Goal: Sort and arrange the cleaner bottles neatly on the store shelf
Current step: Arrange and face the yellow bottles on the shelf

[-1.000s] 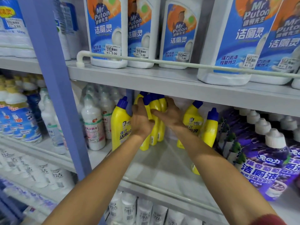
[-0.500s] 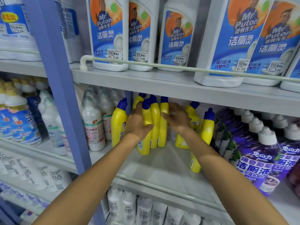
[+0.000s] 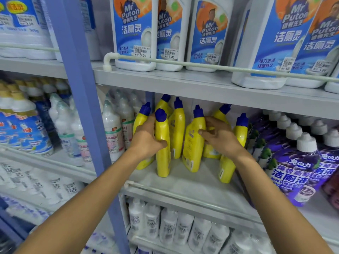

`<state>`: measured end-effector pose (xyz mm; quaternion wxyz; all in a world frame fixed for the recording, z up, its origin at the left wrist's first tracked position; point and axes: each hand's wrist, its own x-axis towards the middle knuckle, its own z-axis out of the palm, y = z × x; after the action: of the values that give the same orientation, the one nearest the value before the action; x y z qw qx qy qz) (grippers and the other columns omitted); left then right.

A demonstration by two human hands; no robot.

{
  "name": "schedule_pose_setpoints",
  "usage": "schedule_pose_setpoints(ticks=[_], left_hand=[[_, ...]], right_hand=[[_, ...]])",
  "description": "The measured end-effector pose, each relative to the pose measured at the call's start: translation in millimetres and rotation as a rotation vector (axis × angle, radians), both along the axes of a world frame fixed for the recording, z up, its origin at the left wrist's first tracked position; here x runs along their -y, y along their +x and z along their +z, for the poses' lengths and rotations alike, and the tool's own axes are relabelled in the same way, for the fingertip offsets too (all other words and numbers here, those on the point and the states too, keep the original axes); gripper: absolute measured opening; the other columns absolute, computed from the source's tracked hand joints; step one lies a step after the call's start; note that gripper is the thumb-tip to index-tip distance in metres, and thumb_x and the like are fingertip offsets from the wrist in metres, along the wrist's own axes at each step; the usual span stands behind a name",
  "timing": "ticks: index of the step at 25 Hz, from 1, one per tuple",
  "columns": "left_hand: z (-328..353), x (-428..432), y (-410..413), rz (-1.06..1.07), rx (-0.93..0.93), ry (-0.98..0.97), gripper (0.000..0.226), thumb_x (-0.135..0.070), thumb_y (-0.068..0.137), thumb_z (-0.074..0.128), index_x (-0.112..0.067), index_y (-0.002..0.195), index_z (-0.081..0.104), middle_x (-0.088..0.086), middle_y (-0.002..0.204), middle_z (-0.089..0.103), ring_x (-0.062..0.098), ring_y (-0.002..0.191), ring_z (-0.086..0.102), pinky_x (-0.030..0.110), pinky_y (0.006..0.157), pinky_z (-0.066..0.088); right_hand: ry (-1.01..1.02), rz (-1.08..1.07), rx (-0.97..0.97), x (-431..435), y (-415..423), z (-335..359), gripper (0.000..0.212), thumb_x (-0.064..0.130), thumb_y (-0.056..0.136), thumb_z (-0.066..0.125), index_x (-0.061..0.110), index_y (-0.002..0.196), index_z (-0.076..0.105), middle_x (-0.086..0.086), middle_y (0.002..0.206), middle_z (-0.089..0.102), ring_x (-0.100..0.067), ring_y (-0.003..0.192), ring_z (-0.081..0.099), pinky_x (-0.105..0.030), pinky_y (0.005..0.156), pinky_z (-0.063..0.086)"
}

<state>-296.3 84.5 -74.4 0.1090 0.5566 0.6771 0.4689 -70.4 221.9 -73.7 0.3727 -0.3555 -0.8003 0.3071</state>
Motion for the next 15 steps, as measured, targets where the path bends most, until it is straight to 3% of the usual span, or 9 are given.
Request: schedule_pose_setpoints(ticks=[2,5,7,10,15], left_hand=[[2,13,-3,-0.027,-0.068,-0.005,0.090,-0.021,0.063,0.081,-0.030,0.143,0.043,0.000,0.107,0.069,0.023,0.095,0.066,0.042,0.081,0.058],[0,28,-2,0.031,-0.102,0.020,0.094,-0.015,0.068,0.077,-0.040,0.149,0.037,-0.002,0.093,0.072,0.019,0.080,0.067,0.035,0.072,0.057],[-4,33,10,0.104,-0.095,0.068,0.093,-0.015,0.072,0.075,-0.041,0.151,0.034,-0.003,0.090,0.073,0.021,0.076,0.067,0.028,0.068,0.053],[-10,34,25,0.147,-0.049,0.133,0.083,-0.012,0.075,0.074,-0.030,0.149,0.042,0.001,0.101,0.073,0.026,0.086,0.067,0.021,0.069,0.041],[-13,48,8,0.158,-0.075,0.121,0.078,-0.012,0.078,0.072,-0.030,0.149,0.043,0.005,0.100,0.072,0.030,0.087,0.067,0.034,0.077,0.054]], right_hand=[[-0.057,0.059,-0.020,16,11,4,0.036,0.020,0.094,0.072,0.023,0.127,0.059,0.000,0.118,0.070,-0.018,0.105,0.071,-0.047,0.088,0.061],[-0.001,-0.083,0.043,39,3,-2,0.047,0.037,0.085,0.081,0.025,0.124,0.058,0.011,0.104,0.073,-0.006,0.093,0.071,-0.026,0.081,0.059],[0.061,-0.207,0.065,48,-5,-11,0.045,0.039,0.084,0.081,0.019,0.120,0.062,0.005,0.099,0.075,-0.015,0.090,0.071,-0.031,0.080,0.057],[0.047,-0.190,0.088,57,-4,-12,0.043,0.035,0.085,0.081,0.016,0.119,0.062,-0.003,0.101,0.075,-0.023,0.092,0.071,-0.040,0.082,0.058],[0.059,-0.173,0.137,79,41,-10,0.037,0.033,0.085,0.082,0.018,0.113,0.062,-0.003,0.091,0.073,-0.022,0.081,0.069,-0.042,0.078,0.058]])
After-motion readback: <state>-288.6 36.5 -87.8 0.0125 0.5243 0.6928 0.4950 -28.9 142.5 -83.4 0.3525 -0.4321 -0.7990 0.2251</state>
